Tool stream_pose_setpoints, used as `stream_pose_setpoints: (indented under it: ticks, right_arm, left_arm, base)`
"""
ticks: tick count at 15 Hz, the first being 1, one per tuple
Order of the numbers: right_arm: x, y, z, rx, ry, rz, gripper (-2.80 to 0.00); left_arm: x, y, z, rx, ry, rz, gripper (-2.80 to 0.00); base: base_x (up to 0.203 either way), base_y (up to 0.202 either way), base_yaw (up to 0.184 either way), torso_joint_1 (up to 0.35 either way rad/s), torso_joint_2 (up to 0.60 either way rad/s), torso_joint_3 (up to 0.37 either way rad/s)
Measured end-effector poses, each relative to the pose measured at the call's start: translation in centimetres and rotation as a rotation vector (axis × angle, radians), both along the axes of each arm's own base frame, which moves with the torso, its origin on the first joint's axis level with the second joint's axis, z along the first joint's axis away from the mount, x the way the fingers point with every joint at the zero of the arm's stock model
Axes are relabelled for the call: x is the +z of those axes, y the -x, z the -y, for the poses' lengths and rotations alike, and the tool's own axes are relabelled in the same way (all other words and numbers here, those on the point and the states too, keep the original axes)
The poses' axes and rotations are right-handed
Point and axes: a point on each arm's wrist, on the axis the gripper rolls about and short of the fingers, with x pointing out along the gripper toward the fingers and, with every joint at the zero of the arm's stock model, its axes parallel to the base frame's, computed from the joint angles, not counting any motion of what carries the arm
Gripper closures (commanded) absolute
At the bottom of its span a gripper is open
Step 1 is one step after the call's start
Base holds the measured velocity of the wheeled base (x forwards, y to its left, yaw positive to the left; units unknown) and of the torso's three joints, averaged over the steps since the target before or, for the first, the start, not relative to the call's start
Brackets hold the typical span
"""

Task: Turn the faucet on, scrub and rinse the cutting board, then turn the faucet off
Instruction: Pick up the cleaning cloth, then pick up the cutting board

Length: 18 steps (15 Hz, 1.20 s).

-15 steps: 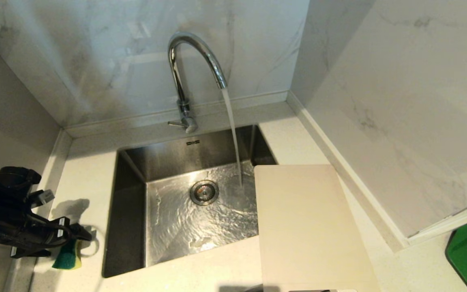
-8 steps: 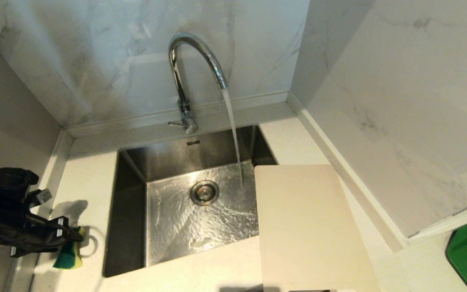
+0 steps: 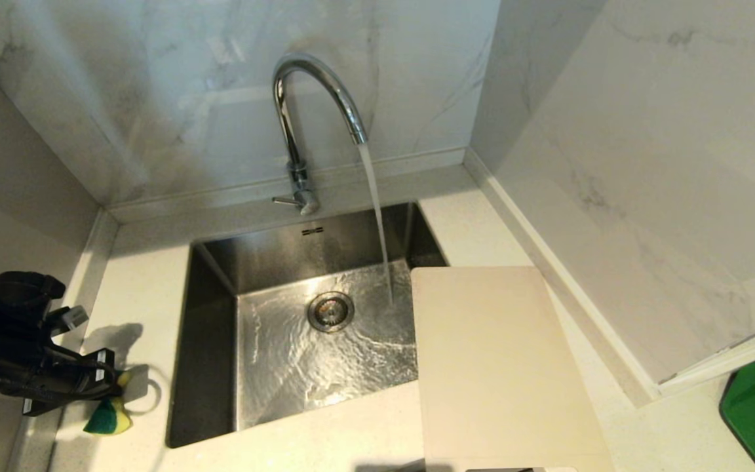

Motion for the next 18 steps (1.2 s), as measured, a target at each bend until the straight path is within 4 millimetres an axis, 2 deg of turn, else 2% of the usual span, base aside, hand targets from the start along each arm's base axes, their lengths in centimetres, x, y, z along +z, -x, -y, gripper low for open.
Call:
stream_pose_setpoints:
  ticks: [4, 8, 11, 17, 18]
  right_arm:
    - [0.0, 0.0, 0.0, 0.0, 0.0, 0.0, 0.0]
    - [0.0, 0.0, 0.0, 0.0, 0.0, 0.0, 0.0]
    - [0.0, 0.0, 0.0, 0.0, 0.0, 0.0, 0.0]
    - [0.0, 0.0, 0.0, 0.0, 0.0, 0.0, 0.0]
    - [0.0, 0.0, 0.0, 0.0, 0.0, 0.0, 0.0]
  left_arm:
    - [1.2, 0.4, 0.1, 0.002, -0.001, 0.035, 0.0]
    - [4.6, 0.9, 0.4, 0.007, 0.019, 0.085, 0.0]
    - [8.7, 1.1, 0.9, 0.018, 0.067, 0.142, 0.0]
    - [19.2, 2.1, 2.1, -0.008, 0.07, 0.328, 0.0]
    - [20.4, 2.4, 2.2, -0.01, 0.065, 0.349, 0.0]
  base:
    - [0.0, 0.0, 0.0, 0.0, 0.0, 0.0]
    - [0.0, 0.0, 0.0, 0.0, 0.0, 0.0]
    - [0.0, 0.0, 0.0, 0.0, 0.0, 0.0]
    - [0.0, 0.0, 0.0, 0.0, 0.0, 0.0]
    - [0.0, 0.0, 0.0, 0.0, 0.0, 0.0]
